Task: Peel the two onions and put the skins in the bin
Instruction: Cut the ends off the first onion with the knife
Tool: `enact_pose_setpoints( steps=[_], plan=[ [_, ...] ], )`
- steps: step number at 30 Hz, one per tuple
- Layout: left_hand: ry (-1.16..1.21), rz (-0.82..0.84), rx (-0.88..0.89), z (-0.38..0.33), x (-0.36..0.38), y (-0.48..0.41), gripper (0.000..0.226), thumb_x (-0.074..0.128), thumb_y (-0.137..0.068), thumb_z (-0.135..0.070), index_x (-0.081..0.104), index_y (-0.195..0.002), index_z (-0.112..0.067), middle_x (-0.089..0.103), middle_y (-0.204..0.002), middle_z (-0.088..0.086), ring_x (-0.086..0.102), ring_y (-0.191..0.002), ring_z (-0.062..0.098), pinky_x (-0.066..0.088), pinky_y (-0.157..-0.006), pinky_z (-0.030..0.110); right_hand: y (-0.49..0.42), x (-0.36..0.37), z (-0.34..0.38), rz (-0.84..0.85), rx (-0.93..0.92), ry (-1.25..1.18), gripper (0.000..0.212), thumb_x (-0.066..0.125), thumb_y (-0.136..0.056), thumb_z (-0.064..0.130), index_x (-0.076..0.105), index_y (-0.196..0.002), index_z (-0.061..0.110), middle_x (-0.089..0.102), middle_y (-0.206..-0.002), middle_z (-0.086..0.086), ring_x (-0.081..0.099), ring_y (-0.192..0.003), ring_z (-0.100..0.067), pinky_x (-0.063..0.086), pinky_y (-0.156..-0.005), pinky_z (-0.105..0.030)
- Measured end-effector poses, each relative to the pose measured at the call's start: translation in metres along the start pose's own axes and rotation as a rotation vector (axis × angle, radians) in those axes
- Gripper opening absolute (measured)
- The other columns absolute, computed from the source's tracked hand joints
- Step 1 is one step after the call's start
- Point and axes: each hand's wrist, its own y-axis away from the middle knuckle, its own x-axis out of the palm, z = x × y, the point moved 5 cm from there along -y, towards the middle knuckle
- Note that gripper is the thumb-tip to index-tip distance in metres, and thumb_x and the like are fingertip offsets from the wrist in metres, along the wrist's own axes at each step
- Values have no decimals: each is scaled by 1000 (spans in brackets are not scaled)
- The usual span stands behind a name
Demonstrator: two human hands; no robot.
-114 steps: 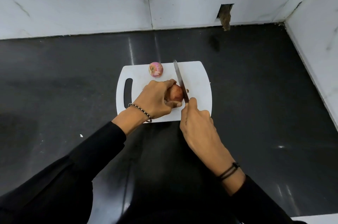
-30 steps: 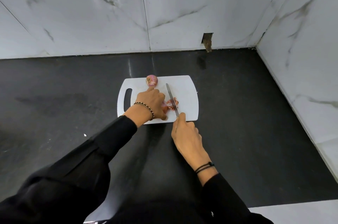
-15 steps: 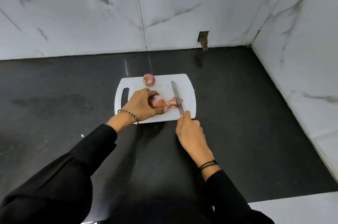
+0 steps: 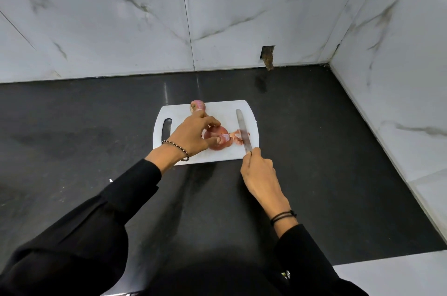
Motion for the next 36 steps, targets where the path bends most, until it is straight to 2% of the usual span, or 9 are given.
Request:
enact_pose_setpoints(
  steps=[3, 9, 13, 16, 21, 24, 27, 31, 36],
  plan=[
    [-78, 38, -10, -3, 1, 0, 55, 77, -81, -38, 57, -130, -23, 51, -124, 0, 53, -110, 20, 46, -87, 28, 4, -4, -6, -39, 9, -40, 30, 25, -110, 38, 42, -109, 13, 55, -108, -13, 61, -91, -32, 54, -80, -51],
    [-319, 99, -5, -17, 7, -2, 84, 79, -68, -59, 44, -138, -28, 47, -132, -4, 47, -120, 19, 50, -85, 39, 18, -6, 7, -121, -73, -106, 31, 24, -110, 40, 41, -107, 14, 57, -100, -12, 60, -88, -33, 54, -78, -52],
    [-357, 206, 26, -16, 15, -4, 86, 80, -74, -45, 37, -146, -28, 41, -141, -2, 42, -127, 21, 51, -94, 42, 24, -7, 15, -157, -141, -131, 33, 23, -110, 39, 42, -113, 12, 61, -96, -13, 55, -89, -29, 52, -78, -53],
    [-295, 254, 53, -14, 15, -4, 80, 76, -79, -27, 36, -149, -26, 41, -144, 2, 41, -130, 23, 48, -101, 42, 27, -8, 15, -159, -148, -188, 32, 24, -111, 40, 42, -110, 14, 59, -89, -9, 50, -80, -16, 52, -74, -48],
    [-189, 143, 43, -8, 11, -5, 73, 80, -77, -29, 46, -142, -22, 53, -131, 4, 52, -118, 25, 46, -100, 35, 33, -4, 13, -131, -145, -354, 32, 29, -110, 42, 43, -96, 17, 55, -78, -4, 51, -68, -18, 40, -55, -35],
    [-79, 20, -7, -3, 11, -3, 70, 84, -72, -36, 54, -133, -15, 61, -120, 7, 57, -108, 24, 45, -92, 31, 35, 13, 19, -71, -158, -405, 31, 30, -109, 45, 43, -93, 21, 53, -77, -1, 49, -70, -21, 39, -60, -36],
    [-6, -55, -41, -1, 14, 0, 65, 83, -72, -39, 59, -125, -11, 64, -111, 9, 58, -96, 21, 46, -84, 28, 36, 28, 23, 11, -143, -388, 29, 29, -109, 45, 45, -101, 23, 55, -85, 0, 51, -75, -20, 43, -62, -36],
    [-3, -67, -81, 0, 17, 0, 68, 83, -70, -44, 60, -124, -10, 65, -112, 9, 59, -97, 22, 50, -87, 32, 31, 32, 10, 11, -98, -370, 30, 29, -109, 46, 48, -117, 23, 55, -93, 1, 53, -77, -17, 42, -61, -31],
    [-4, -59, -108, 3, 15, -2, 74, 87, -65, -46, 59, -125, -11, 64, -117, 7, 60, -103, 23, 50, -92, 35, 19, 22, -16, -52, 89, -466, 29, 33, -105, 51, 47, -93, 29, 52, -89, -3, 52, -63, -16, 44, -54, -32]
  ],
)
